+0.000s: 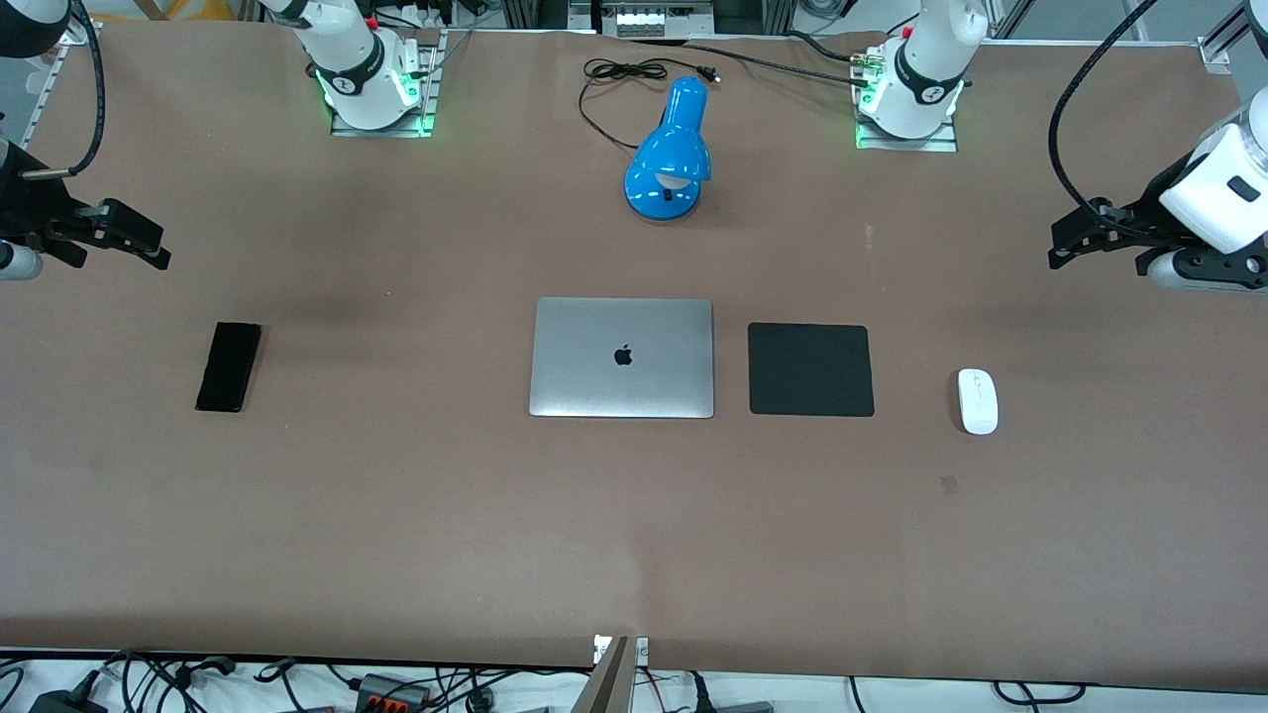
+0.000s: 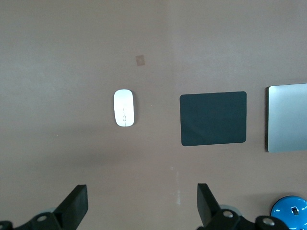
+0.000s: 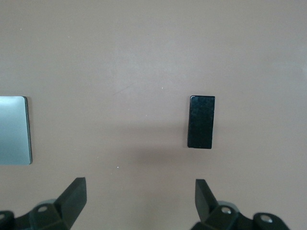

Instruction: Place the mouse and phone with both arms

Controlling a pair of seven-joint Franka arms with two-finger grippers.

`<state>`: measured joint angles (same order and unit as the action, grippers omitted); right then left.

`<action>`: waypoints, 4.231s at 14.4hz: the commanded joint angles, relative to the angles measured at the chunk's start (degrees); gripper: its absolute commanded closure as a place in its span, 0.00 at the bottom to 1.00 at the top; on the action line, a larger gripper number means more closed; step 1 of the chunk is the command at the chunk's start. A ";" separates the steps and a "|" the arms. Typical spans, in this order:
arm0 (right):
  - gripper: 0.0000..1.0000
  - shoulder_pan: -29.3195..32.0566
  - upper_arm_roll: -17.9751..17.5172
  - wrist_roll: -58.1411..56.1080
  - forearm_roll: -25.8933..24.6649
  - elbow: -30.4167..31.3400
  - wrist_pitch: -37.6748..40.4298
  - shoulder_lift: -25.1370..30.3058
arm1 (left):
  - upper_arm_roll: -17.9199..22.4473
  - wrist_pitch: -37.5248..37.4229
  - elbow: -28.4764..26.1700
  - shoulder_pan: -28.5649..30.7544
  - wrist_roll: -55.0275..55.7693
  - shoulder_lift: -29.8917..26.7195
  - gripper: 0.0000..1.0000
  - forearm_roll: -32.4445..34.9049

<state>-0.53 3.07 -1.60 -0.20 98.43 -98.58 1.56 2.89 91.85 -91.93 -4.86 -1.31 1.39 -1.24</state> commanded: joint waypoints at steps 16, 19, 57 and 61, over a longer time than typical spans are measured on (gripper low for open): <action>0.00 0.44 0.01 0.11 -0.50 0.89 -2.75 -9.09 | -0.70 -0.44 3.33 -0.42 -0.01 7.57 0.00 3.62; 0.00 2.37 0.18 0.46 -1.47 1.15 -7.05 -15.86 | -0.52 -0.26 3.51 -0.24 0.33 10.64 0.00 3.35; 0.07 11.87 0.80 -0.68 -6.21 2.03 -28.86 -40.67 | -0.08 61.09 -24.79 6.26 -4.50 29.64 0.57 3.97; 0.35 11.69 0.80 -0.51 -6.21 2.03 -27.82 -40.67 | -0.34 59.34 -24.09 6.09 -4.14 27.01 0.57 3.88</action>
<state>10.65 4.17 -1.88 -5.38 100.36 -127.43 -38.83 2.92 152.44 -115.83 1.20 -5.22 31.04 1.73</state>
